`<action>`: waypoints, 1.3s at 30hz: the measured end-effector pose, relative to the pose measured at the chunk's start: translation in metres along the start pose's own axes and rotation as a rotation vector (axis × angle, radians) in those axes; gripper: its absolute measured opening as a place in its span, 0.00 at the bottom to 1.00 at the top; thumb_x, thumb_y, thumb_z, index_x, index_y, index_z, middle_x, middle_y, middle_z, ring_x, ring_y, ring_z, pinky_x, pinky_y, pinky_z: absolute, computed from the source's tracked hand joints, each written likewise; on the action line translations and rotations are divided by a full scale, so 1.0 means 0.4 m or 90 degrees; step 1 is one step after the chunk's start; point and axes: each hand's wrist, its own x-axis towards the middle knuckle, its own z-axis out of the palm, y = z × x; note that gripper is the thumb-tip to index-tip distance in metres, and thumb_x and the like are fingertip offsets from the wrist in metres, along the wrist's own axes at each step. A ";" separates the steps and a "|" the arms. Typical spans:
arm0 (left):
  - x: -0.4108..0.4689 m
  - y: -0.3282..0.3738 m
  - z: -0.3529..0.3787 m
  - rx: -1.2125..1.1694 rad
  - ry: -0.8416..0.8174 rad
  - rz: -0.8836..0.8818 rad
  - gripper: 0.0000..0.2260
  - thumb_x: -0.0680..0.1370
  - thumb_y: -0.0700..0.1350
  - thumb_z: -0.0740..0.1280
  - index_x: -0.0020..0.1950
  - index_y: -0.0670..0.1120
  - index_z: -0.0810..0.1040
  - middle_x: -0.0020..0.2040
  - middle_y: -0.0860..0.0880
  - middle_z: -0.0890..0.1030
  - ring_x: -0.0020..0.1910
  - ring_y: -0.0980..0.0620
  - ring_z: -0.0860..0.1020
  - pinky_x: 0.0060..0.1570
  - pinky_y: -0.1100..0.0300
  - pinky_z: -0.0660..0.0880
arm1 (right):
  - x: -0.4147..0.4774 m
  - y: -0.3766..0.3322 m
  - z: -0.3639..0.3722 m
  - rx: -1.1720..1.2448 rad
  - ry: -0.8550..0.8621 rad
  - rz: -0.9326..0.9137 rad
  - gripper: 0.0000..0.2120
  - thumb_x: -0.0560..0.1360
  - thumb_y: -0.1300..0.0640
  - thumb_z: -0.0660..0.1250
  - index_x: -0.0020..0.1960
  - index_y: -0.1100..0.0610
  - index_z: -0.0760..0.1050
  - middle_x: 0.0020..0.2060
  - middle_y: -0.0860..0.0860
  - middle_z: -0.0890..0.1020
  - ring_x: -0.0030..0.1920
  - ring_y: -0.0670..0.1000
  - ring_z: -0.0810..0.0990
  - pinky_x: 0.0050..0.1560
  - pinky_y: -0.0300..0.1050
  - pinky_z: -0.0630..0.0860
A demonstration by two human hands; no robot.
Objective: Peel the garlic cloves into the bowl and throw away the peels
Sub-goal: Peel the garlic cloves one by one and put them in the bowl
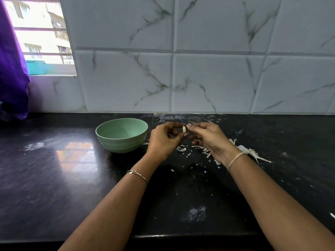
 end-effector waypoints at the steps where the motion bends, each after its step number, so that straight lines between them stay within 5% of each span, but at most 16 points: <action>1: 0.000 -0.001 0.000 0.020 0.009 0.010 0.10 0.72 0.41 0.76 0.51 0.51 0.82 0.35 0.49 0.81 0.31 0.54 0.78 0.37 0.61 0.78 | 0.001 0.002 0.002 0.009 0.005 0.014 0.02 0.74 0.60 0.72 0.42 0.57 0.81 0.43 0.56 0.82 0.40 0.48 0.78 0.36 0.39 0.76; 4: -0.003 -0.002 0.000 0.063 0.030 0.035 0.10 0.71 0.44 0.77 0.52 0.51 0.84 0.34 0.55 0.79 0.30 0.60 0.75 0.36 0.66 0.76 | 0.000 0.003 0.009 0.055 0.005 0.047 0.03 0.74 0.62 0.72 0.42 0.60 0.80 0.38 0.55 0.82 0.36 0.47 0.78 0.34 0.36 0.76; 7: -0.003 -0.004 -0.001 0.075 0.030 0.052 0.12 0.71 0.44 0.77 0.53 0.53 0.84 0.35 0.54 0.80 0.32 0.57 0.78 0.39 0.62 0.80 | -0.003 0.000 0.011 0.118 -0.022 0.074 0.04 0.74 0.64 0.70 0.40 0.60 0.79 0.33 0.53 0.82 0.34 0.46 0.79 0.34 0.36 0.77; 11: -0.002 -0.003 -0.002 0.045 0.017 0.055 0.13 0.72 0.42 0.76 0.54 0.54 0.83 0.38 0.47 0.83 0.35 0.47 0.82 0.41 0.53 0.82 | -0.002 0.000 0.009 0.187 -0.039 0.102 0.03 0.74 0.67 0.69 0.43 0.63 0.80 0.33 0.53 0.82 0.34 0.46 0.80 0.38 0.36 0.78; 16: -0.005 -0.005 0.001 0.053 0.002 0.089 0.17 0.72 0.40 0.75 0.55 0.59 0.82 0.37 0.50 0.82 0.31 0.56 0.79 0.38 0.60 0.80 | -0.001 0.005 0.013 0.175 -0.030 0.097 0.02 0.74 0.67 0.68 0.42 0.64 0.79 0.31 0.53 0.81 0.34 0.47 0.78 0.35 0.35 0.76; 24: -0.002 -0.006 -0.002 0.049 -0.007 0.085 0.14 0.72 0.40 0.75 0.56 0.52 0.84 0.38 0.55 0.82 0.35 0.56 0.80 0.45 0.57 0.81 | 0.001 0.007 0.013 0.179 -0.026 0.100 0.05 0.73 0.70 0.67 0.40 0.64 0.78 0.30 0.54 0.81 0.33 0.47 0.79 0.36 0.35 0.78; 28: 0.002 -0.005 -0.004 -0.036 -0.073 0.037 0.14 0.76 0.38 0.71 0.58 0.53 0.82 0.42 0.49 0.84 0.38 0.55 0.81 0.43 0.54 0.82 | 0.001 0.003 0.010 0.204 -0.015 0.097 0.03 0.74 0.69 0.68 0.42 0.66 0.79 0.33 0.55 0.83 0.34 0.47 0.79 0.37 0.35 0.78; 32: 0.000 0.007 -0.007 -0.174 -0.085 -0.028 0.10 0.79 0.38 0.66 0.53 0.53 0.81 0.39 0.49 0.82 0.33 0.56 0.79 0.38 0.57 0.80 | -0.004 0.001 0.014 0.192 -0.018 0.070 0.01 0.73 0.68 0.70 0.43 0.65 0.80 0.36 0.55 0.82 0.35 0.47 0.78 0.36 0.34 0.79; 39: 0.006 0.003 -0.001 -0.197 -0.011 -0.084 0.04 0.77 0.38 0.70 0.44 0.45 0.78 0.39 0.44 0.82 0.30 0.50 0.79 0.42 0.47 0.81 | -0.015 -0.001 0.026 0.134 0.005 0.001 0.02 0.71 0.67 0.72 0.41 0.62 0.81 0.34 0.54 0.84 0.34 0.47 0.82 0.35 0.36 0.79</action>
